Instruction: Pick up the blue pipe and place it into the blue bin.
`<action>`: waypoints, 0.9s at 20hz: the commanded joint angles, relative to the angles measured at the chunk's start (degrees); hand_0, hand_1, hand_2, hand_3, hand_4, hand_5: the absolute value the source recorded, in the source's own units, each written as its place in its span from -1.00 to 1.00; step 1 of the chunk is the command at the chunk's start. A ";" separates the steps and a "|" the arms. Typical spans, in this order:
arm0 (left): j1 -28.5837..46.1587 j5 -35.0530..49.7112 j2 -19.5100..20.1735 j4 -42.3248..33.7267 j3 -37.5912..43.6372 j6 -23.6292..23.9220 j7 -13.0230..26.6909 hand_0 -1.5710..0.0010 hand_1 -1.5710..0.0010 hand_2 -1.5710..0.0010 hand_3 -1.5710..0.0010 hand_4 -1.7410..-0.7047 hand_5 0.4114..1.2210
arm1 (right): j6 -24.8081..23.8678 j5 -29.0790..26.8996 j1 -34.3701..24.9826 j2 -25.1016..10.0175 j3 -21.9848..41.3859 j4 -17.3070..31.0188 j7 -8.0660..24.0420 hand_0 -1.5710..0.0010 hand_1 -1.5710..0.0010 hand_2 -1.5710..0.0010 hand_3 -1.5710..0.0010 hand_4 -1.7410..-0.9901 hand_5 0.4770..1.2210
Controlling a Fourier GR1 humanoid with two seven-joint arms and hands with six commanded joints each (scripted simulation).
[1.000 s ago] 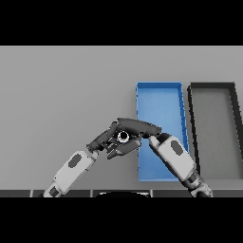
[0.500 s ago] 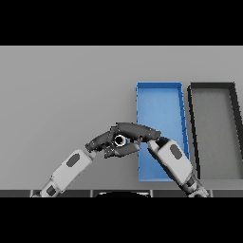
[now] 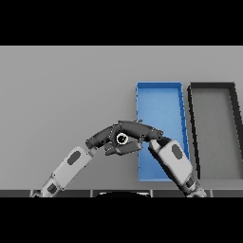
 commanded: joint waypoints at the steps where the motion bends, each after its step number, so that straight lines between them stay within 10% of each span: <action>1: 0.77 0.59 0.44 -0.87 0.08 -0.25 -0.35 0.93 0.94 0.94 0.98 0.76 -0.39 | 0.08 0.37 -0.13 0.05 0.16 0.00 -0.18 -1.00 -1.00 -1.00 -1.00 -0.32 1.00; 6: 2.85 2.08 -0.01 -1.96 -0.14 1.95 4.89 0.98 0.98 0.98 0.99 0.66 -0.52 | -0.48 -2.18 -1.12 2.07 -1.84 1.54 5.29 -1.00 -1.00 -1.00 -1.00 -0.34 1.00; 12: 3.41 1.95 1.12 -2.98 -0.46 1.67 6.41 0.99 1.00 1.00 1.00 0.69 -0.71 | -8.76 -23.59 -6.99 1.83 -5.94 0.61 14.27 -1.00 -1.00 -1.00 -1.00 -0.34 1.00; 18: 3.66 2.02 1.46 -3.10 -0.67 1.11 6.35 1.00 1.00 1.00 1.00 0.69 -0.80 | -14.37 -28.91 -19.94 -3.72 -10.64 1.82 13.52 -1.00 -1.00 -1.00 -1.00 -0.34 1.00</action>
